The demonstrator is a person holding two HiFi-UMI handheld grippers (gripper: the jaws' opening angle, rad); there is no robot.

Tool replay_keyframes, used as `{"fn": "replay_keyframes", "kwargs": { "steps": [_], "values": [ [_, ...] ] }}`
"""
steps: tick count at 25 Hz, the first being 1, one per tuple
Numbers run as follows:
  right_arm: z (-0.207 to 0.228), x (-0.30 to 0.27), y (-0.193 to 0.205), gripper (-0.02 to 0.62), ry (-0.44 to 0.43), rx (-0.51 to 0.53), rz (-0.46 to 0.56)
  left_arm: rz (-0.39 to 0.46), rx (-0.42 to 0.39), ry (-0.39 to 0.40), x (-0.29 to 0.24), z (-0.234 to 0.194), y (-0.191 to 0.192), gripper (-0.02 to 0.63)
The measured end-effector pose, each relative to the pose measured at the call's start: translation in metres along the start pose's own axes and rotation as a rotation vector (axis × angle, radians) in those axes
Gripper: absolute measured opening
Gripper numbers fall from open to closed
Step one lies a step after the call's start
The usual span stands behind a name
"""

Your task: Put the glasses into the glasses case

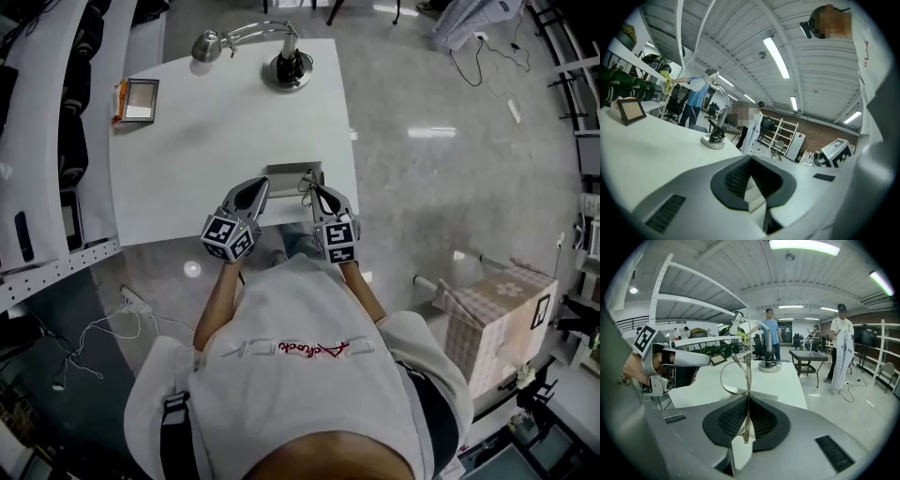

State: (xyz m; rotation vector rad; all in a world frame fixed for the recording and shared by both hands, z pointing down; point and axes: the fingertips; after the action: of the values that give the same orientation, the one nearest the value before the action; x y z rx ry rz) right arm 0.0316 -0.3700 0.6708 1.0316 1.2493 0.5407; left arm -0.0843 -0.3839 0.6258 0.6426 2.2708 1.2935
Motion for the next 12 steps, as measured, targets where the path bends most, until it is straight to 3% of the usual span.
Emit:
{"fn": "replay_keyframes", "kwargs": {
  "steps": [2,4,12],
  "values": [
    [-0.004,-0.005,0.003,0.012,-0.017,0.040,-0.017,-0.009,0.007,-0.011,0.001,-0.006,0.004,0.025],
    [-0.010,-0.009,0.004,0.012,-0.036,0.144,-0.027,-0.014,0.012,-0.021,0.002,-0.010,0.007,0.025],
    [-0.030,-0.033,0.002,0.012,-0.126,0.755,0.020,0.016,0.034,-0.035,0.003,-0.019,-0.002,0.025]
  ]
}}
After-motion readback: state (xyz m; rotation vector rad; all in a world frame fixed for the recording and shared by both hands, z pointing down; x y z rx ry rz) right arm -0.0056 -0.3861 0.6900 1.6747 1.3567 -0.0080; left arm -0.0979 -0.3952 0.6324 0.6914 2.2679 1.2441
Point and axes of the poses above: the fingertips, and each gripper's own axes: x backward along the fingers, z to its right, y out of its underside, and after that the axes turned 11 degrees about y, right-handed
